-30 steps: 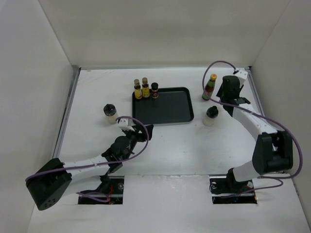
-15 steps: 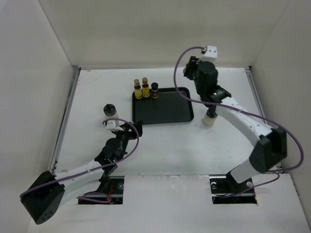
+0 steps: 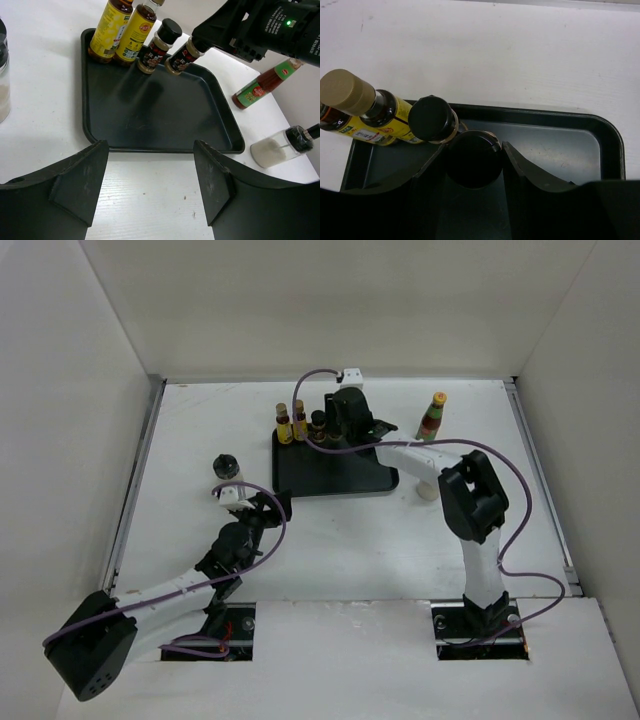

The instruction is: Organize the condiment bottles

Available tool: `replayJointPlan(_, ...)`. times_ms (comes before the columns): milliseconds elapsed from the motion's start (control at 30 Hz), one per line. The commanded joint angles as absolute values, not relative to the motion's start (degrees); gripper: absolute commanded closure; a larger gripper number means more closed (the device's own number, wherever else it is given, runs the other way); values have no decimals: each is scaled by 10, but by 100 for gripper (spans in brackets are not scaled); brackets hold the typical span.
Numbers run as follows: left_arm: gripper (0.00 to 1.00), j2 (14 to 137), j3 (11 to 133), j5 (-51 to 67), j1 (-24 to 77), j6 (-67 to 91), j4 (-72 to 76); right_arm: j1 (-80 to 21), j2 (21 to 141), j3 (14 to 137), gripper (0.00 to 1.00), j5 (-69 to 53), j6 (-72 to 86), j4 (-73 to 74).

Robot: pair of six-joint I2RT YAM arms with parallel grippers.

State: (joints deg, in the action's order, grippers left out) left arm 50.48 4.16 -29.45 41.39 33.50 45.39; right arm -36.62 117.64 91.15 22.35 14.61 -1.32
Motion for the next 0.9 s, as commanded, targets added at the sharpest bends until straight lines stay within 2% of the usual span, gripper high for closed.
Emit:
replayJointPlan(0,33,506,46,-287,413,340,475,-364,1172,951,64,218,164,-47)
replayJointPlan(600,32,515,50,-275,416,342,478,-364,1237,982,64,208,211,-60)
replayJointPlan(700,32,522,51,-273,413,342,479,-364,1244,985,61,208,214,-61)
replayJointPlan(867,32,519,52,-275,417,342,480,-364,1243,979,43,214,221,-69)
